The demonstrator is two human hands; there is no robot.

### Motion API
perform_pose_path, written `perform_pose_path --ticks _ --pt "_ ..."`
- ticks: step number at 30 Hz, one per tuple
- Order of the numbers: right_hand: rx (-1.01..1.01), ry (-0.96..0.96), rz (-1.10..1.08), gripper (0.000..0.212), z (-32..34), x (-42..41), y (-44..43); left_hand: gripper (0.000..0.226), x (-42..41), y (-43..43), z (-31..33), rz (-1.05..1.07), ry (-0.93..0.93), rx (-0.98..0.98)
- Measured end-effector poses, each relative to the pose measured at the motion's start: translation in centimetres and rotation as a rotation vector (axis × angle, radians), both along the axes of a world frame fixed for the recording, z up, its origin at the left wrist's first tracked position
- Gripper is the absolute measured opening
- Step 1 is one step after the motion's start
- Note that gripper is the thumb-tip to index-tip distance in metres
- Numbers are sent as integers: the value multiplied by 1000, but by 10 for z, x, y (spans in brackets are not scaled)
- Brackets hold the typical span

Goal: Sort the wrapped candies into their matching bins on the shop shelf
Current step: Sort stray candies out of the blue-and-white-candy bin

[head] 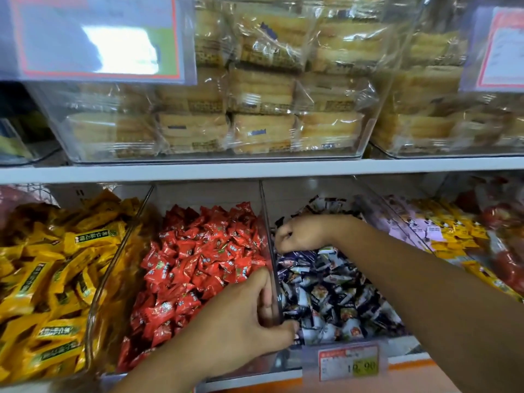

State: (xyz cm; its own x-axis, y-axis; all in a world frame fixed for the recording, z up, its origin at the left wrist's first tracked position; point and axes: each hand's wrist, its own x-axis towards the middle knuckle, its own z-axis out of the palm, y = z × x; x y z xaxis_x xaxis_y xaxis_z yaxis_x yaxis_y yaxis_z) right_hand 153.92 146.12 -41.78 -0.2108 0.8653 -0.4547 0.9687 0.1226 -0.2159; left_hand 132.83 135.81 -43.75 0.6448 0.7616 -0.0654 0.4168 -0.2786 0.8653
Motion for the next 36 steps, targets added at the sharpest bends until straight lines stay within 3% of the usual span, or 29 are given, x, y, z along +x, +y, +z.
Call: perform_pose_path --ticks 4,14,19,22,25,30,36 --pt "43 92 18 26 13 18 -26 42 0 -1 1 7 8 16" --pt "118 -46 35 34 31 47 -68 41 0 -2 1 -2 27 39" --pt "96 -27 65 69 44 2 -44 41 0 -2 3 -6 30 34" --pt "-19 -220 100 91 7 -19 -30 41 1 -2 2 2 45 35" --pt "19 -250 80 81 -6 -4 -28 42 2 0 2 13 54 17" --pt "147 -246 25 46 17 41 -43 41 2 1 3 17 76 16" --pt "197 -210 -85 52 40 57 -63 42 2 0 1 11 37 12"
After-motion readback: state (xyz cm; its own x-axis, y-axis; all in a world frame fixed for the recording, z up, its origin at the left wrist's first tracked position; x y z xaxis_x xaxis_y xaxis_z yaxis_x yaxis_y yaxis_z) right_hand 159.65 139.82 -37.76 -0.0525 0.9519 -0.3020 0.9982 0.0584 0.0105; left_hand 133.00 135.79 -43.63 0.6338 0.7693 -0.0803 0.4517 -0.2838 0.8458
